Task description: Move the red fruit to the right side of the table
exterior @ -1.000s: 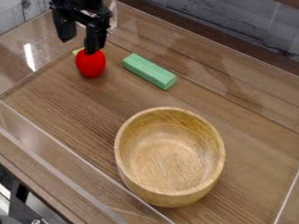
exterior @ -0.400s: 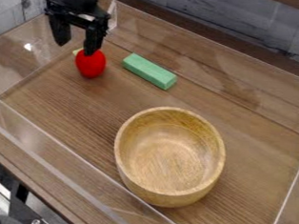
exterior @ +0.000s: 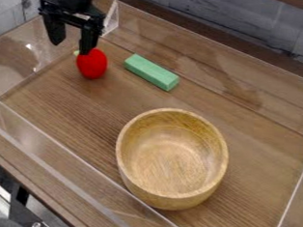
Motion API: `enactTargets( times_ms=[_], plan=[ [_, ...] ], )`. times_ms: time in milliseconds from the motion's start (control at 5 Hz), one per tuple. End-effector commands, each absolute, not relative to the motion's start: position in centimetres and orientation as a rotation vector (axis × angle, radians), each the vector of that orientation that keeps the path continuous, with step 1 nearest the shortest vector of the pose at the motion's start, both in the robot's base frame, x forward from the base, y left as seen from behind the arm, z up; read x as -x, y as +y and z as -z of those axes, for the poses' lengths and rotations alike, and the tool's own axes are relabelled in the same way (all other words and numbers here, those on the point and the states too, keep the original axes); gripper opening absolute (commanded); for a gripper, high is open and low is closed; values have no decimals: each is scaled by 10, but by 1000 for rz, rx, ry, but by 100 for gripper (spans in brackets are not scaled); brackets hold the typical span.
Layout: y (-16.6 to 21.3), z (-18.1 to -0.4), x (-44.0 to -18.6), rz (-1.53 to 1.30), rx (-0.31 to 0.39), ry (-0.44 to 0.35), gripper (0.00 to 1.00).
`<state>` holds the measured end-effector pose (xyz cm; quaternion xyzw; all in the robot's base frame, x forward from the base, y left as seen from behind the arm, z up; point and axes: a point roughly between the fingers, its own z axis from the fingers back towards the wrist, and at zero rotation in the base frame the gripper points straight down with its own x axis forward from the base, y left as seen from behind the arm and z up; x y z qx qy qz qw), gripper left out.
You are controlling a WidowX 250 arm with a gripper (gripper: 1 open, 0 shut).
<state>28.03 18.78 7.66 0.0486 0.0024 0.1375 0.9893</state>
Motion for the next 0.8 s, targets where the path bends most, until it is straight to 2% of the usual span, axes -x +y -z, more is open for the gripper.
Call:
enactTargets(
  times_ms=[0,200,600],
  plan=[
    [174,-84,-287,-315,-120,-37,100],
    [151,-79,-294,-330,-125,-42,100],
    [165,-70,-291,-369,-148,-50,100]
  ],
)
